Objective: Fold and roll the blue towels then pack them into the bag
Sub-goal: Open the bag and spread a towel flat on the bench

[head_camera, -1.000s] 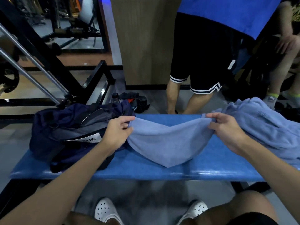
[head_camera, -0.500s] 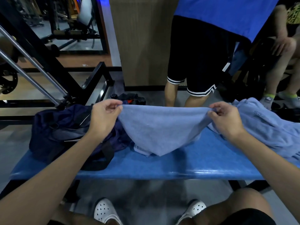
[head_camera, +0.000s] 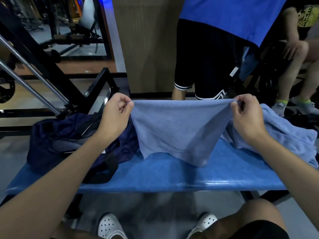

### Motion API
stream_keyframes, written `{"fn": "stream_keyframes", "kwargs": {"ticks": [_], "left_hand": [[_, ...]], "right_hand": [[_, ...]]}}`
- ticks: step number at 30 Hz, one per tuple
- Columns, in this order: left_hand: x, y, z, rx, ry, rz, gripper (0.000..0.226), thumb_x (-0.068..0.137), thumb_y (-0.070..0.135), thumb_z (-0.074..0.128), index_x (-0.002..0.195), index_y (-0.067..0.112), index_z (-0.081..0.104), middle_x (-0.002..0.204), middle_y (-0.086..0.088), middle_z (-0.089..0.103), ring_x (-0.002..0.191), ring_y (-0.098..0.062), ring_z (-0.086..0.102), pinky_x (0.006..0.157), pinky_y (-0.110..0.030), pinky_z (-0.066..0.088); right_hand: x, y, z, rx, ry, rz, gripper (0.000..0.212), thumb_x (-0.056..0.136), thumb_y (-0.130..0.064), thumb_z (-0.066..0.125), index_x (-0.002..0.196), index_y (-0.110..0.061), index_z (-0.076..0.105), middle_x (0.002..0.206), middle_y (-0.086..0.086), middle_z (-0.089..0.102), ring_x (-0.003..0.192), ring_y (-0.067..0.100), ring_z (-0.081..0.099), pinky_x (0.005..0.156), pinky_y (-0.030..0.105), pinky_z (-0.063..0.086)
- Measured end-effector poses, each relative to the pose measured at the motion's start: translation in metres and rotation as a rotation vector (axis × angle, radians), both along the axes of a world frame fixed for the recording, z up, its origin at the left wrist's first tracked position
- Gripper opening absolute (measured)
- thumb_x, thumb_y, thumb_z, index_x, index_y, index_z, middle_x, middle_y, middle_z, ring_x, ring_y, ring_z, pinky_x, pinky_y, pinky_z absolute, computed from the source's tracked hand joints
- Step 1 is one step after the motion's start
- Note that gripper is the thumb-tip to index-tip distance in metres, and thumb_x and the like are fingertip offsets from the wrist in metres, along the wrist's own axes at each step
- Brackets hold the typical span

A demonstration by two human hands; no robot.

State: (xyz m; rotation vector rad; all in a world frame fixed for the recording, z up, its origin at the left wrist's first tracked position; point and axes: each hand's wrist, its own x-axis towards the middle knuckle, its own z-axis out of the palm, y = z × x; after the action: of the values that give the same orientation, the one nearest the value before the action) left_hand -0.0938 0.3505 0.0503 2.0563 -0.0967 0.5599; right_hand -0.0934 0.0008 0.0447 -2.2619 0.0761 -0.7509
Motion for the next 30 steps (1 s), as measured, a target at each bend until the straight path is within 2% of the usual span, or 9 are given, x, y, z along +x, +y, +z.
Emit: {"fn": "stream_keyframes", "kwargs": {"ticks": [3, 7, 9, 12, 16, 19, 21, 25, 30], "left_hand": [[-0.001, 0.002, -0.002, 0.002, 0.026, -0.028, 0.017, 0.097, 0.012, 0.061, 0.084, 0.022, 0.056, 0.071, -0.017, 0.065, 0.061, -0.016, 0.056, 0.061, -0.029, 0.048], [0.0, 0.002, 0.001, -0.053, 0.074, -0.062, 0.004, 0.095, 0.012, 0.065, 0.098, 0.014, 0.065, 0.067, 0.002, 0.067, 0.055, -0.006, 0.059, 0.06, -0.014, 0.05], [-0.001, 0.004, 0.004, -0.069, 0.112, -0.082, 0.011, 0.095, 0.013, 0.065, 0.105, 0.012, 0.069, 0.062, 0.007, 0.066, 0.049, -0.004, 0.055, 0.055, -0.013, 0.047], [-0.003, 0.003, 0.011, -0.135, 0.202, -0.123, 0.007, 0.095, 0.014, 0.065, 0.094, 0.01, 0.071, 0.052, 0.005, 0.063, 0.04, -0.008, 0.051, 0.041, -0.018, 0.04], [-0.005, -0.002, 0.019, -0.275, 0.325, -0.18, 0.012, 0.095, 0.013, 0.065, 0.096, 0.001, 0.066, 0.063, -0.003, 0.066, 0.046, -0.015, 0.063, 0.039, -0.02, 0.045], [-0.002, -0.001, 0.021, -0.335, 0.368, -0.191, 0.012, 0.094, 0.014, 0.067, 0.096, 0.002, 0.066, 0.067, -0.004, 0.069, 0.055, -0.02, 0.07, 0.041, -0.021, 0.048], [0.002, -0.002, 0.018, -0.337, 0.377, -0.185, 0.01, 0.094, 0.012, 0.067, 0.093, 0.003, 0.065, 0.068, -0.007, 0.069, 0.06, -0.022, 0.072, 0.045, -0.022, 0.053], [0.015, -0.008, 0.018, -0.338, 0.295, -0.165, 0.006, 0.095, 0.006, 0.064, 0.09, 0.004, 0.064, 0.08, -0.019, 0.07, 0.068, -0.02, 0.073, 0.066, -0.026, 0.062], [0.028, -0.016, 0.036, -0.352, 0.008, -0.143, 0.009, 0.095, 0.005, 0.063, 0.089, 0.011, 0.065, 0.084, -0.014, 0.072, 0.08, -0.023, 0.074, 0.075, -0.029, 0.06]], "right_hand": [[-0.007, -0.003, 0.0, 0.063, 0.022, 0.025, 0.006, 0.101, -0.018, 0.048, 0.099, -0.014, 0.052, 0.074, -0.006, 0.051, 0.064, 0.005, 0.046, 0.054, 0.009, 0.034], [-0.007, -0.008, 0.001, 0.114, 0.031, -0.001, 0.006, 0.099, -0.021, 0.053, 0.102, -0.017, 0.057, 0.078, -0.007, 0.057, 0.069, 0.01, 0.053, 0.061, 0.021, 0.039], [-0.009, -0.011, 0.002, 0.141, 0.025, -0.025, 0.009, 0.097, -0.022, 0.056, 0.104, -0.017, 0.06, 0.08, -0.007, 0.06, 0.073, 0.012, 0.056, 0.066, 0.024, 0.041], [-0.011, -0.014, 0.003, 0.206, 0.034, -0.05, 0.012, 0.097, -0.025, 0.056, 0.097, -0.014, 0.062, 0.075, -0.001, 0.061, 0.066, 0.011, 0.054, 0.061, 0.024, 0.042], [-0.008, -0.02, 0.002, 0.344, 0.062, -0.023, 0.016, 0.096, -0.029, 0.058, 0.097, -0.014, 0.064, 0.073, 0.003, 0.063, 0.065, 0.015, 0.055, 0.065, 0.034, 0.05], [-0.004, -0.025, -0.001, 0.424, 0.112, 0.025, 0.012, 0.097, -0.019, 0.058, 0.107, -0.012, 0.061, 0.072, 0.0, 0.061, 0.056, 0.007, 0.053, 0.058, 0.026, 0.048], [-0.001, -0.027, -0.003, 0.4, 0.171, 0.063, 0.009, 0.098, -0.008, 0.053, 0.1, -0.007, 0.062, 0.068, 0.004, 0.058, 0.047, 0.001, 0.052, 0.053, 0.02, 0.047], [0.007, -0.021, 0.001, 0.405, 0.185, 0.112, 0.026, 0.1, 0.0, 0.046, 0.081, -0.016, 0.056, 0.074, 0.006, 0.062, 0.064, 0.008, 0.065, 0.072, 0.029, 0.057], [0.014, -0.016, 0.024, 0.341, -0.067, 0.108, 0.009, 0.099, -0.01, 0.048, 0.096, -0.012, 0.056, 0.093, 0.01, 0.064, 0.092, 0.025, 0.066, 0.086, 0.039, 0.056]]}}
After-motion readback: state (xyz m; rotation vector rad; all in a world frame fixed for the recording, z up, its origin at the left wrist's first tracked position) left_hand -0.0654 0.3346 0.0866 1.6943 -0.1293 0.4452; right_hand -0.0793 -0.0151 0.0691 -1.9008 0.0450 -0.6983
